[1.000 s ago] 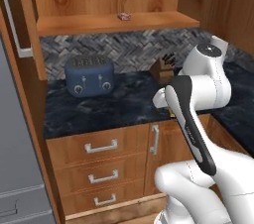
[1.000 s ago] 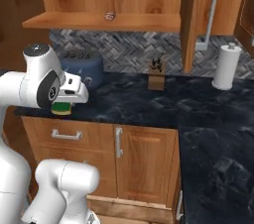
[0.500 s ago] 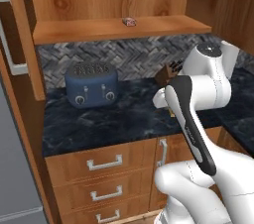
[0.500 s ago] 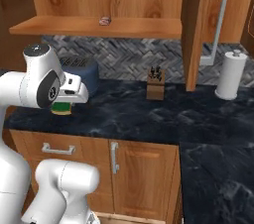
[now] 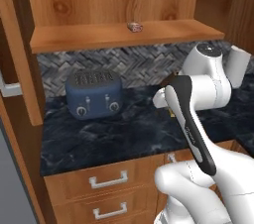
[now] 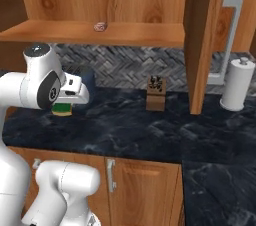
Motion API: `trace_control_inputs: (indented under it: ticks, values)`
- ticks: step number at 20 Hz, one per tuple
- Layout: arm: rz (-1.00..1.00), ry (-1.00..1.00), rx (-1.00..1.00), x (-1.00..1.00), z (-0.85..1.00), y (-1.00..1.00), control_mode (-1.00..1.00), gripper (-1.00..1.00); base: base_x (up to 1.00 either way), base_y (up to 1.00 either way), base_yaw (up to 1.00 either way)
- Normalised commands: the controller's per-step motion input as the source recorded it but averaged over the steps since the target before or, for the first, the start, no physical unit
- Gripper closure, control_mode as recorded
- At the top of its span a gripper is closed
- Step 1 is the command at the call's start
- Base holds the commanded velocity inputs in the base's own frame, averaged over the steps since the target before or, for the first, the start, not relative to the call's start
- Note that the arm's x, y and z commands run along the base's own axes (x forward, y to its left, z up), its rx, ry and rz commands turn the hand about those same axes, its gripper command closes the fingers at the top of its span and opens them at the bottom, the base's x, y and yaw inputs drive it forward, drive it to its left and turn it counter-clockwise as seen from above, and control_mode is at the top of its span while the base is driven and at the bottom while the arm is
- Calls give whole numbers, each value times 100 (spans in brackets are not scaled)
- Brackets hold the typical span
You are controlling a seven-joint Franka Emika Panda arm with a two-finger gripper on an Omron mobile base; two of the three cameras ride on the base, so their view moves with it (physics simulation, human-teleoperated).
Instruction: Pick up the sponge and bar soap from the sink, and place them back in the cabinet, and close the cabinet doors.
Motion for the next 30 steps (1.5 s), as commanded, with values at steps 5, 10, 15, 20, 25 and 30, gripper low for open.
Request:
trace_control_inputs:
  ticks: [5,10,15,20,25,30]
  values:
    - [0,0,0,0,0,0,100,100,29,0,0]
    - [0,0,0,0,0,0,100,100,21,0,0]
    - [0,0,0,0,0,0,100,100,13,1,0]
    - [0,0,0,0,0,0,100,100,4,9,3]
    - [0,0,0,0,0,0,100,100,0,24,4]
    - [0,0,0,0,0,0,100,100,0,29,3]
